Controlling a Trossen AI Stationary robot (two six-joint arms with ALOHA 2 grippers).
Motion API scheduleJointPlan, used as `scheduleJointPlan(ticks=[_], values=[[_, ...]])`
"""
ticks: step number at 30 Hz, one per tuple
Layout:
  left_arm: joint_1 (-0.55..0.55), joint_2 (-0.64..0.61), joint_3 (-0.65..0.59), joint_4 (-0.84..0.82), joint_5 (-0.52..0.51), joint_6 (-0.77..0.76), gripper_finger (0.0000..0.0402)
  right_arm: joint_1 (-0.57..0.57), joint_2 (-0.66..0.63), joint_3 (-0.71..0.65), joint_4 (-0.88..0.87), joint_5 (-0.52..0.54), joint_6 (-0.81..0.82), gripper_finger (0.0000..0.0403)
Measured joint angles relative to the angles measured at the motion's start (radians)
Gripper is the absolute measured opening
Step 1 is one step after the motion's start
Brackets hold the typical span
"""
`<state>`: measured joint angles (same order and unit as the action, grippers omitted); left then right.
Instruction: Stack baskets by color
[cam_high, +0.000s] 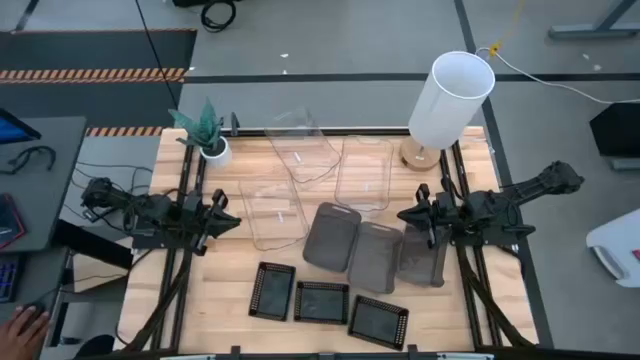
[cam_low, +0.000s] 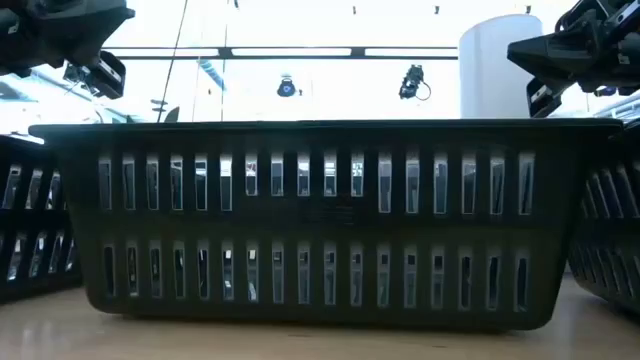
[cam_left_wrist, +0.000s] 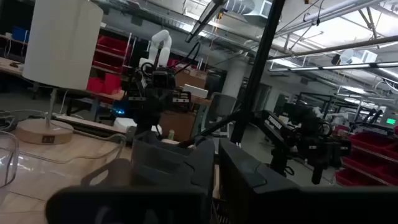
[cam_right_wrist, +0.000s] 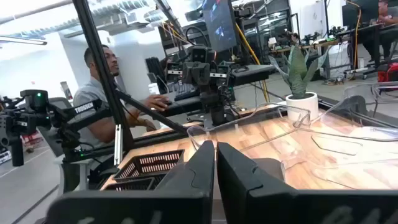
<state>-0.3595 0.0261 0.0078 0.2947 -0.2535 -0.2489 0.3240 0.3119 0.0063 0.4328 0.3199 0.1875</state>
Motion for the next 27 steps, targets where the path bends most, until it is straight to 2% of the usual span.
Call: scheduleJointPlan(ticks=[27], values=[[0.0, 0.0, 0.0, 0.0, 0.0, 0.0, 0.0028, 0.0, 0.0, 0.0, 0.0, 0.0, 0.0, 0.0023]])
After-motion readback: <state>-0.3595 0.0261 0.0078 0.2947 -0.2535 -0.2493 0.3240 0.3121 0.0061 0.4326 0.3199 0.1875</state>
